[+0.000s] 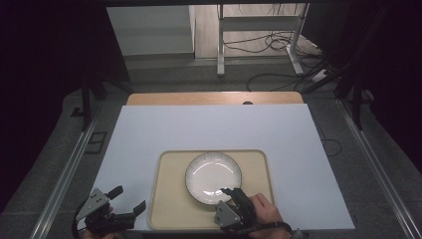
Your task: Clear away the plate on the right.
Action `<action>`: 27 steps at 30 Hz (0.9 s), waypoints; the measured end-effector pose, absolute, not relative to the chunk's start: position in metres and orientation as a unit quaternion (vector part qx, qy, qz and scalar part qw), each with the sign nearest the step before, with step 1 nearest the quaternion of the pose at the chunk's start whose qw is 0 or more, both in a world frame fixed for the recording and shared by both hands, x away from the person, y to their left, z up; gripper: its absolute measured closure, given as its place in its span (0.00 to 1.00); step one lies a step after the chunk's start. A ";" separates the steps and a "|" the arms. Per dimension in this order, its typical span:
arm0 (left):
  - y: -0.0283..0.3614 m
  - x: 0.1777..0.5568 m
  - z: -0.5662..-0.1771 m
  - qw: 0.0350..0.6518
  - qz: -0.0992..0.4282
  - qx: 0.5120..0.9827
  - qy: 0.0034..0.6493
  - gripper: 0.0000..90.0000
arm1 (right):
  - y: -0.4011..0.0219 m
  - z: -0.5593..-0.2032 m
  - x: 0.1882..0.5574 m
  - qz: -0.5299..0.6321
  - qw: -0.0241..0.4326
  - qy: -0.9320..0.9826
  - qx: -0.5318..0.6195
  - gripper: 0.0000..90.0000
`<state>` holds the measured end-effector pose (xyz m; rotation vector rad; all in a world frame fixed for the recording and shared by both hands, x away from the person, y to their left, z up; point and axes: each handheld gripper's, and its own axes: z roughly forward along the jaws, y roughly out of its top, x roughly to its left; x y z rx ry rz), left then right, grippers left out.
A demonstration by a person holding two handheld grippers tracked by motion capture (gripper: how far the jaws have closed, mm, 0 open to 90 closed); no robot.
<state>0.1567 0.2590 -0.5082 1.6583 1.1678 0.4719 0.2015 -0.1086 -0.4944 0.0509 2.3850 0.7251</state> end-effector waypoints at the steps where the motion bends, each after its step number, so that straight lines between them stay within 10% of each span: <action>1: 0.259 0.157 -0.508 0.505 0.195 0.687 0.484 0.00 | -0.110 -0.493 0.202 0.275 0.316 0.908 0.023 0.46; 27: 0.259 0.157 -0.508 0.505 0.193 0.688 0.485 0.00 | -0.132 -0.484 0.216 0.308 0.249 0.914 0.092 0.36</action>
